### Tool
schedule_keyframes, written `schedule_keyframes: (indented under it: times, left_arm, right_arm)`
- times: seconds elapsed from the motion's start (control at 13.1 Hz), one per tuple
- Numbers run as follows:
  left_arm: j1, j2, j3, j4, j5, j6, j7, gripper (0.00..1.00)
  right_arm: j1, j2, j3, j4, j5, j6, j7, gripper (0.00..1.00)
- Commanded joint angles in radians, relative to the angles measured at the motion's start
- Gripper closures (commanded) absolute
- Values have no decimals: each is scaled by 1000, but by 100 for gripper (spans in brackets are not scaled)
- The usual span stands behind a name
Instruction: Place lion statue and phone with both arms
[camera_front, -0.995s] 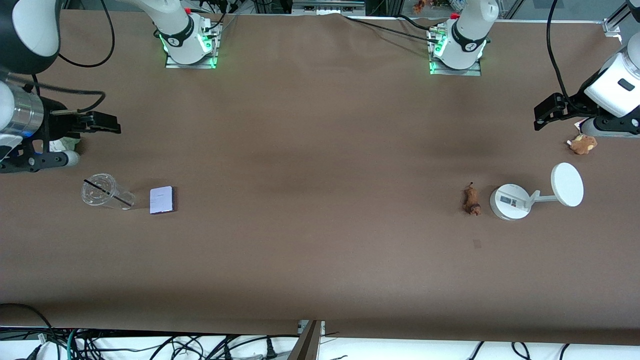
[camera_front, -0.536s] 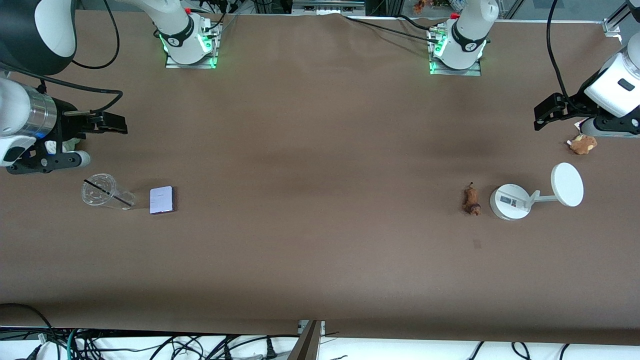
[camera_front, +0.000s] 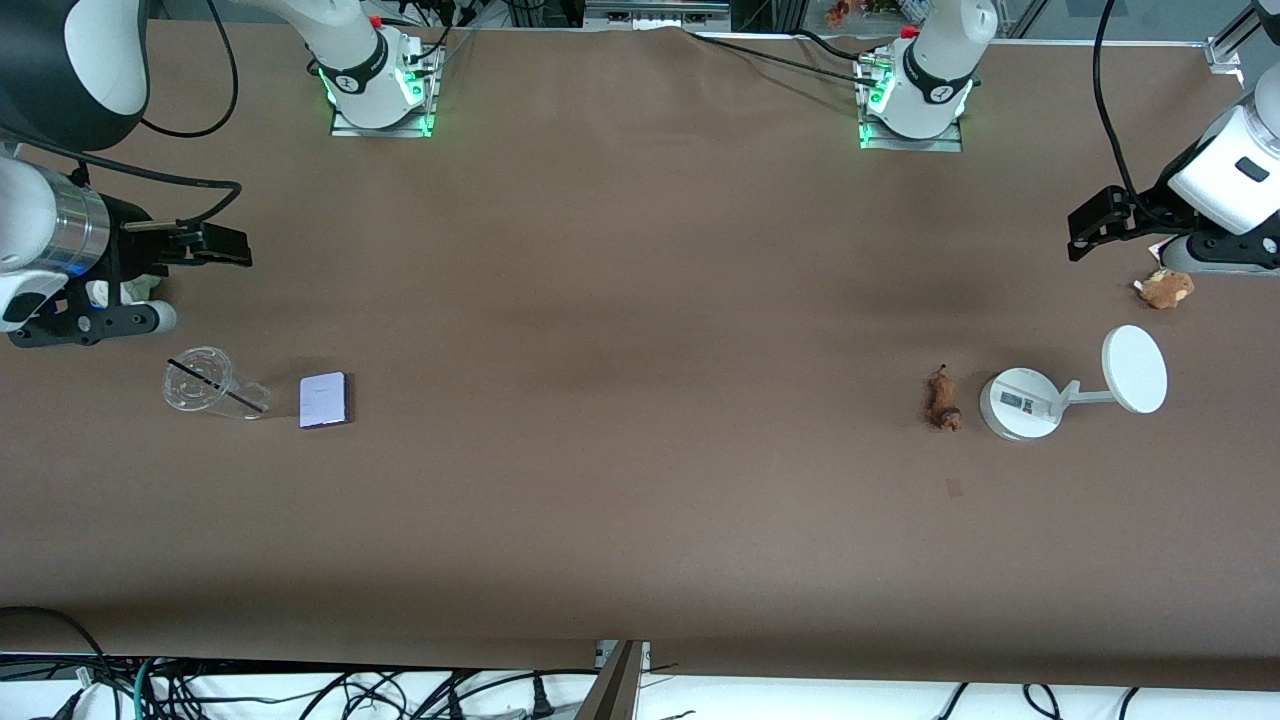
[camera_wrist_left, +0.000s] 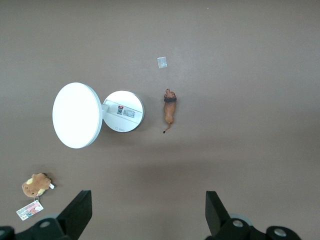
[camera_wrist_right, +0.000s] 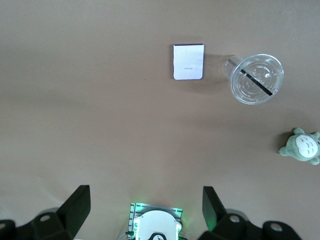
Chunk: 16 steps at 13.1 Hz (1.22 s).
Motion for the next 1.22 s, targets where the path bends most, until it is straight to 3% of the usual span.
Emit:
schedule_keyframes:
  times: [0.0,0.15,0.46,0.61,0.84,1.15]
  left_arm:
    - [0,4,-3,14,-16,-12,2,0]
    - [1,4,-1,14,-16,-13,2,0]
    - [1,4,-3,14,-16,-13,3,0]
    - [1,4,-3,16,-16,-12,3,0]
    - [1,4,-1,14,-16,-12,3,0]
    - [1,4,-3,14,-16,-12,3,0]
  right_arm:
    - [-3,-1,0,10,-14,-17,7,1]
    - [-38,-2,27,12,-6,-19,14,1]
    - [-331,-53,366,9,-63,-19,32,1]
    - [-410,-77,478,-8,-120,-14,38,1]
    - [-470,-178,550,-155,-138,68,70,1]
    - [-482,-337,553,-382,-137,262,57,1]
